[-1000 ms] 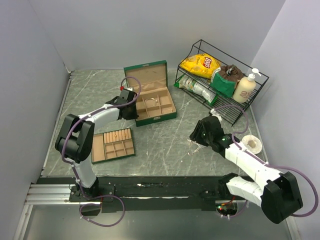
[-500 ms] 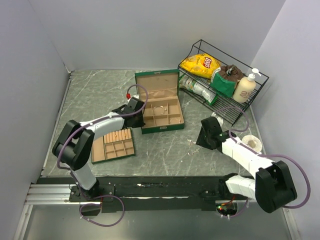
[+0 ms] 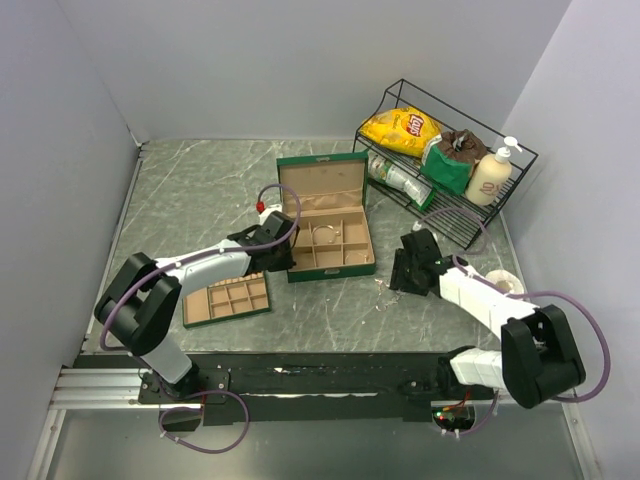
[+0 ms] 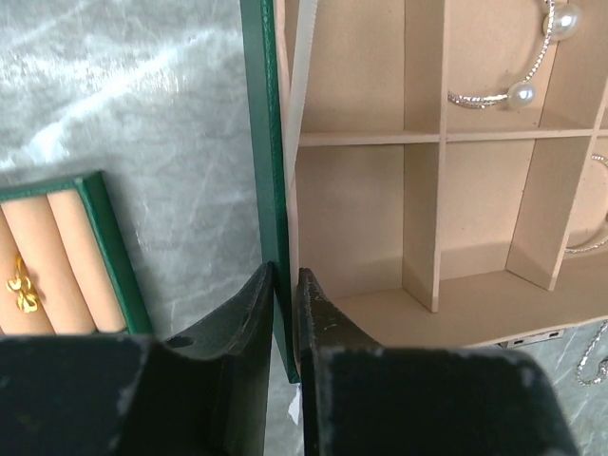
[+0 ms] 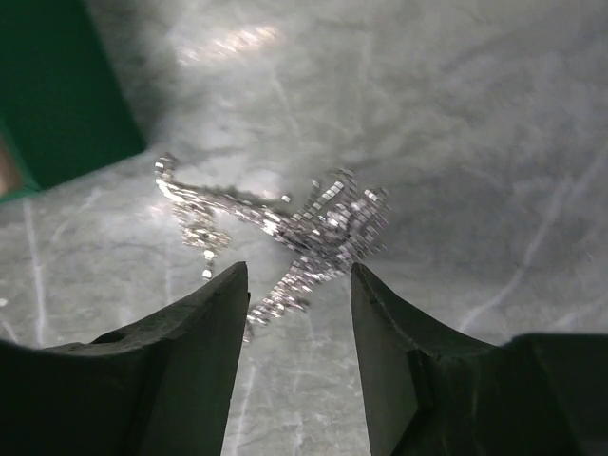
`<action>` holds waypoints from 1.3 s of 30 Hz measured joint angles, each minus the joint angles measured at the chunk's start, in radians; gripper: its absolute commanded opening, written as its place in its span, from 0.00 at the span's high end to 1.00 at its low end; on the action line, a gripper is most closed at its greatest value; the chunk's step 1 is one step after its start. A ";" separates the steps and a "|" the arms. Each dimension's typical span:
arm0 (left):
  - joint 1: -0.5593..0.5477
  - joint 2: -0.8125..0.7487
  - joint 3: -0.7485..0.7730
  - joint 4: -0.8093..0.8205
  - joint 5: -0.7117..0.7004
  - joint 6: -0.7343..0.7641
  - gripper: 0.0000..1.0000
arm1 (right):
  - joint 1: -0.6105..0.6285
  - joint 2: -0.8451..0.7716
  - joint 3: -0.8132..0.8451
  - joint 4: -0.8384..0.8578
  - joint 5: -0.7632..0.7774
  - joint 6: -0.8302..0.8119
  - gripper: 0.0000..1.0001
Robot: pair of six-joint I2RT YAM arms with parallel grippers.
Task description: Organize the mixed jewelry
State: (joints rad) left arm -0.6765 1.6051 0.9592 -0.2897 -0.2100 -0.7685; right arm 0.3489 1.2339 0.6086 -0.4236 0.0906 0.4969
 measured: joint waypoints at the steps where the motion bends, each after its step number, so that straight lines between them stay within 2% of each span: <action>1: -0.006 -0.002 0.000 -0.005 -0.006 -0.006 0.91 | 0.000 0.016 0.017 0.001 -0.008 -0.013 0.45; 10: -0.027 -0.013 -0.002 -0.037 -0.035 -0.043 0.92 | 0.000 0.183 0.134 -0.006 -0.074 -0.099 0.44; 25: -0.034 -0.064 -0.036 -0.090 -0.061 -0.045 0.92 | 0.000 0.322 0.245 -0.093 -0.102 -0.140 0.48; 29: -0.035 -0.072 -0.039 -0.100 -0.069 -0.043 0.93 | 0.000 0.330 0.256 -0.110 -0.084 -0.137 0.55; 39: -0.035 -0.079 -0.041 -0.101 -0.076 -0.038 0.93 | -0.001 0.321 0.249 -0.151 0.017 -0.058 0.64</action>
State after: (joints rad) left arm -0.7113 1.5265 0.9184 -0.3912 -0.2859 -0.8066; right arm 0.3477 1.5551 0.8577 -0.5747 0.1074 0.4385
